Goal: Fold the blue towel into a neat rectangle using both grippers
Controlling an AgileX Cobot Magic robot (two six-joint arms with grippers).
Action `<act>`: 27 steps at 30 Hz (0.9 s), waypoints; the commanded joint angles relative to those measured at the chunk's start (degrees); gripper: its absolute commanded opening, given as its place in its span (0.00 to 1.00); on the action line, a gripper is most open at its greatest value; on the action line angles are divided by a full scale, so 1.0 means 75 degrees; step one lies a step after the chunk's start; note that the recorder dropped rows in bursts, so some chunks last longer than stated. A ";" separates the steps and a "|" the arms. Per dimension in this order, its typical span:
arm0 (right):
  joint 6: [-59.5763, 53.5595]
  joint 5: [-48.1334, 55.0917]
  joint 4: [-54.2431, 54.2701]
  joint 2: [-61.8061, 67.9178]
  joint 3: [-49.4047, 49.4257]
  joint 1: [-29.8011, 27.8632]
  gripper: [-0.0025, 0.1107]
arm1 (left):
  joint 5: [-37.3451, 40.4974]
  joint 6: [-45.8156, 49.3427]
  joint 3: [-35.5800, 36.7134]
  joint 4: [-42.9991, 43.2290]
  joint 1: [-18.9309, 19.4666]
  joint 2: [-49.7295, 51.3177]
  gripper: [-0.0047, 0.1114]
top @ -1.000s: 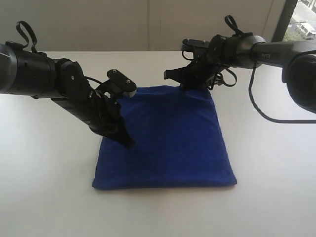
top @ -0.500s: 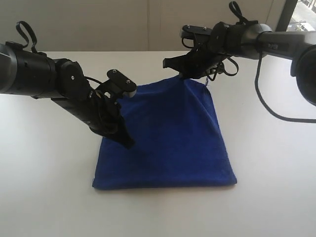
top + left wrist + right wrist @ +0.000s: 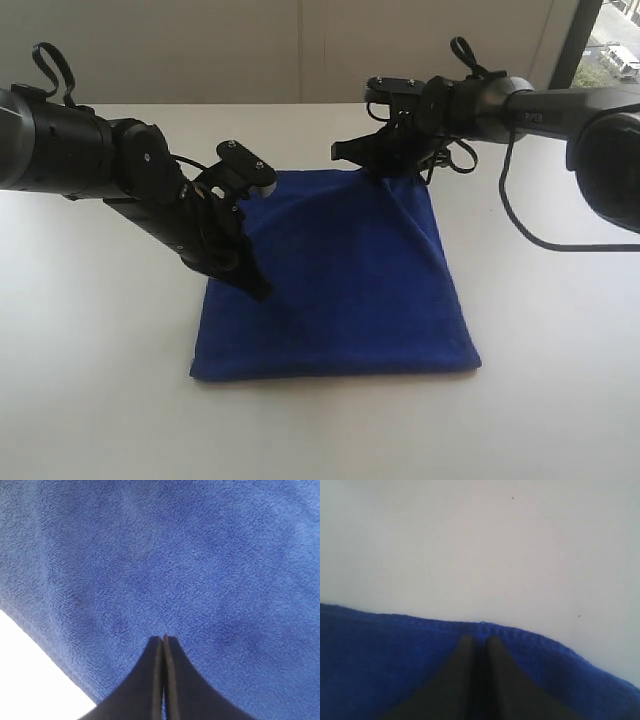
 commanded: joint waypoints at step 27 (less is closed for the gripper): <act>0.0675 0.1696 -0.0929 -0.0415 -0.0066 -0.0620 0.32 | 0.0479 -0.0065 -0.0018 -0.0098 -0.0036 -0.0018 0.04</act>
